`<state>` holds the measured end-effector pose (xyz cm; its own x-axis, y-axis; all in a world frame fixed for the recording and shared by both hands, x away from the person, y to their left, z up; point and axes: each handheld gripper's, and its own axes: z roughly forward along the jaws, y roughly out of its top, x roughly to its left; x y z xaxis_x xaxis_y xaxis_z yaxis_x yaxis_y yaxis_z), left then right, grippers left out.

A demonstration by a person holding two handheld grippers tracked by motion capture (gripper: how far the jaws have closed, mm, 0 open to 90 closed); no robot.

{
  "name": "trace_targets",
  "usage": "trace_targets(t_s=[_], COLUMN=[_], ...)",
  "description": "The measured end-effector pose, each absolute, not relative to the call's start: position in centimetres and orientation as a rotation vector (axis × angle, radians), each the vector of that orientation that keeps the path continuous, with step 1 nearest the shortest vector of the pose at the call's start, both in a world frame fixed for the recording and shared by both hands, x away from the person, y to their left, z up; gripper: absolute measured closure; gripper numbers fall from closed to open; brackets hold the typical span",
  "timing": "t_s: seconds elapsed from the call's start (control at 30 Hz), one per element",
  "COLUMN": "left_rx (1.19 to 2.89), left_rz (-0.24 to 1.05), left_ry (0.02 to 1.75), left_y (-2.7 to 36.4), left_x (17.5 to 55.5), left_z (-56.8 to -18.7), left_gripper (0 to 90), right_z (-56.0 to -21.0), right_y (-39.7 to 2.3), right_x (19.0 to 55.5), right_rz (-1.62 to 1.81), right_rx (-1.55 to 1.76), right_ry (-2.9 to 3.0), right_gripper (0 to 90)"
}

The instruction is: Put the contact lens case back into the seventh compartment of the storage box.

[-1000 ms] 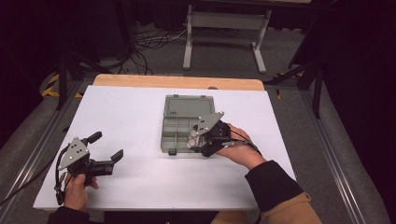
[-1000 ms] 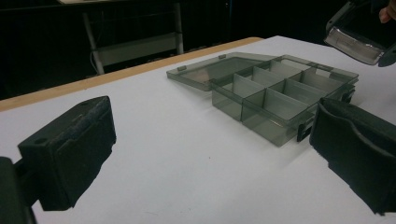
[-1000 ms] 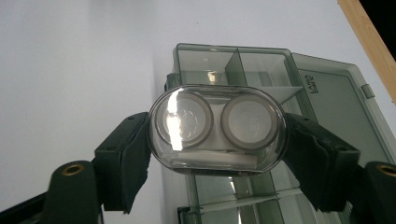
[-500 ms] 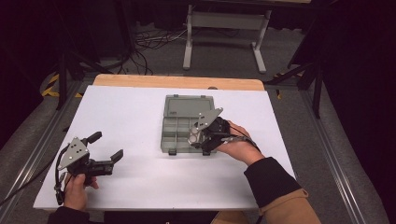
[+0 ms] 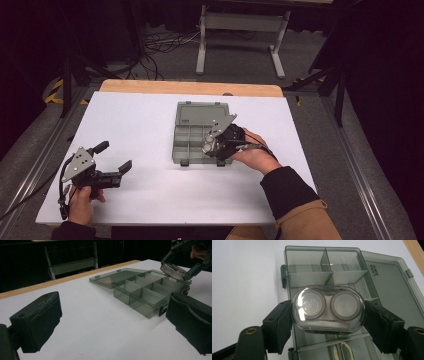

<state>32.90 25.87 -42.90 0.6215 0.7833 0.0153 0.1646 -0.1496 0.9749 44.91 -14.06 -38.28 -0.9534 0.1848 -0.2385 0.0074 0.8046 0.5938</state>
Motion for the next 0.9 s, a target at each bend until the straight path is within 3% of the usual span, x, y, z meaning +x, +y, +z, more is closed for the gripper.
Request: trace_targets(t_s=[0.9], left_rx=[1.665], left_rz=[0.655], left_ry=[0.791], left_y=[25.9], left_x=[32.9], left_z=[-42.9], left_gripper=[1.3], right_z=[-39.5], right_y=[-14.2], right_x=[45.8], right_rz=[0.819], right_rx=[0.132], right_ry=[2.763], right_gripper=[26.5])
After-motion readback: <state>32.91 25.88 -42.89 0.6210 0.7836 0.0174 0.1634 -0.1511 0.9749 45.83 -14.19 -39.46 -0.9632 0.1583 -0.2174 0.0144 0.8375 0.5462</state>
